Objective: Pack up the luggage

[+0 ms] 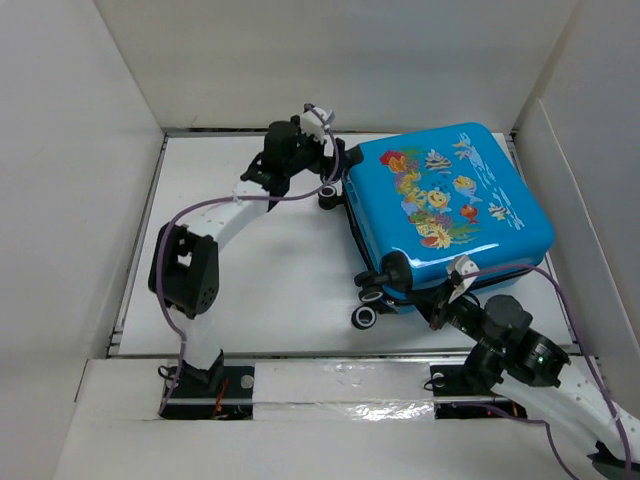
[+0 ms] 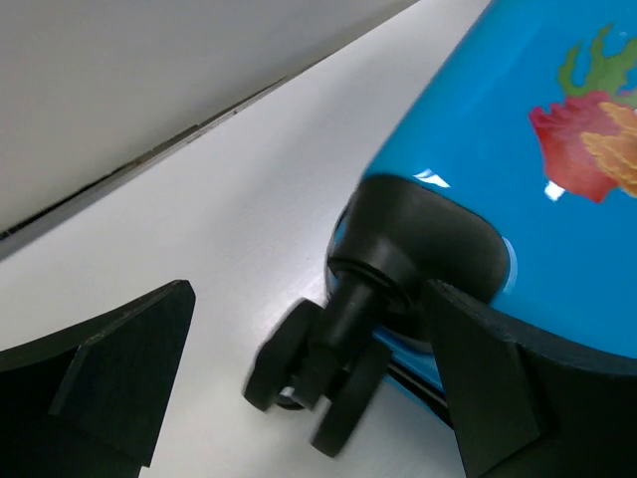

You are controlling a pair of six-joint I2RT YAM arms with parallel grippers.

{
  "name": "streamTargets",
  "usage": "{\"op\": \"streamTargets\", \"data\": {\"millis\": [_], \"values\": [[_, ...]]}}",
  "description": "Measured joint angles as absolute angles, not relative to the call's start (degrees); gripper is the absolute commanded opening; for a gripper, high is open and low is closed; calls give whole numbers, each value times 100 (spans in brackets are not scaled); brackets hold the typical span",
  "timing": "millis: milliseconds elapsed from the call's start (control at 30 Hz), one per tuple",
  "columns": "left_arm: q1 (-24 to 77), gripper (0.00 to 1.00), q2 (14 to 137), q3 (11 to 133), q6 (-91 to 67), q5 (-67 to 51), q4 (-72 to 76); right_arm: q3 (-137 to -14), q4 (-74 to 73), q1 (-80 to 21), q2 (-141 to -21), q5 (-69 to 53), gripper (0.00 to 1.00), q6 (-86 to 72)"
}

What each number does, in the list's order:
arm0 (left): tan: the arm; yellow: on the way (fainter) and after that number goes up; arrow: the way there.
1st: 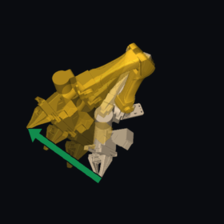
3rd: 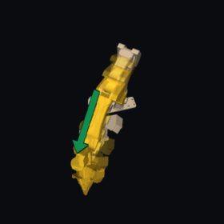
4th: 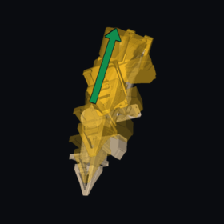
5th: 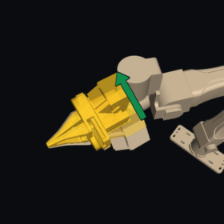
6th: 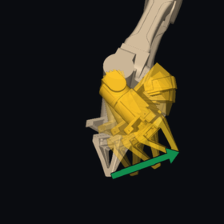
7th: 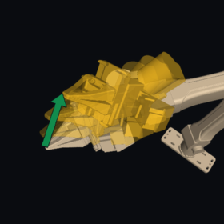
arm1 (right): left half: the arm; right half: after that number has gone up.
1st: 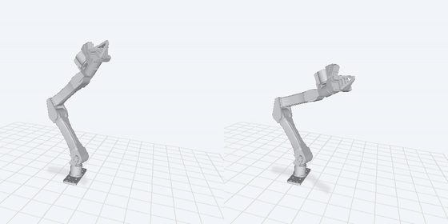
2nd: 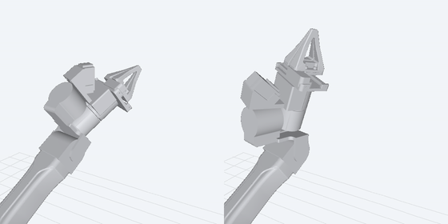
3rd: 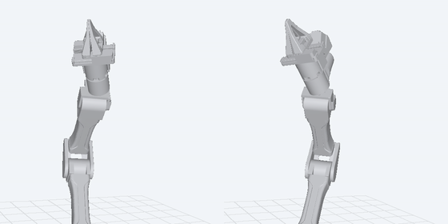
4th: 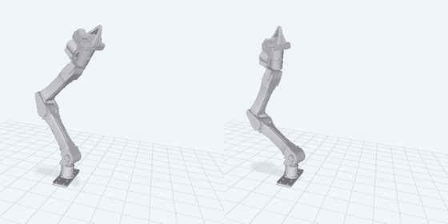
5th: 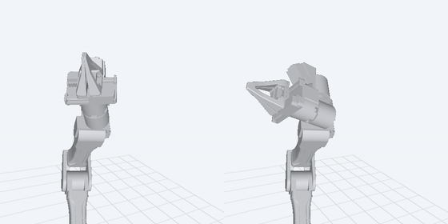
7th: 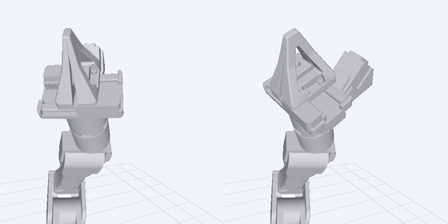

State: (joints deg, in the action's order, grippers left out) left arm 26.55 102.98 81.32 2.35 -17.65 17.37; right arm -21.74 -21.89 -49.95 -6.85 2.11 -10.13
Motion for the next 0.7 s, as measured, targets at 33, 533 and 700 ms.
{"op": "streamTargets", "data": {"millis": [33,533,700], "values": [[2609,99,10501,8473,429,-1894,1485,-2187,-2185,-4998,-854,191,0,-982],[2067,91,12042,11349,2512,-3671,-2182,-2204,-1879,-5037,-1527,19,4,-816],[1649,89,12337,11437,2775,-4178,-2886,-2204,-1874,-5037,-1581,69,5,-816]]}}
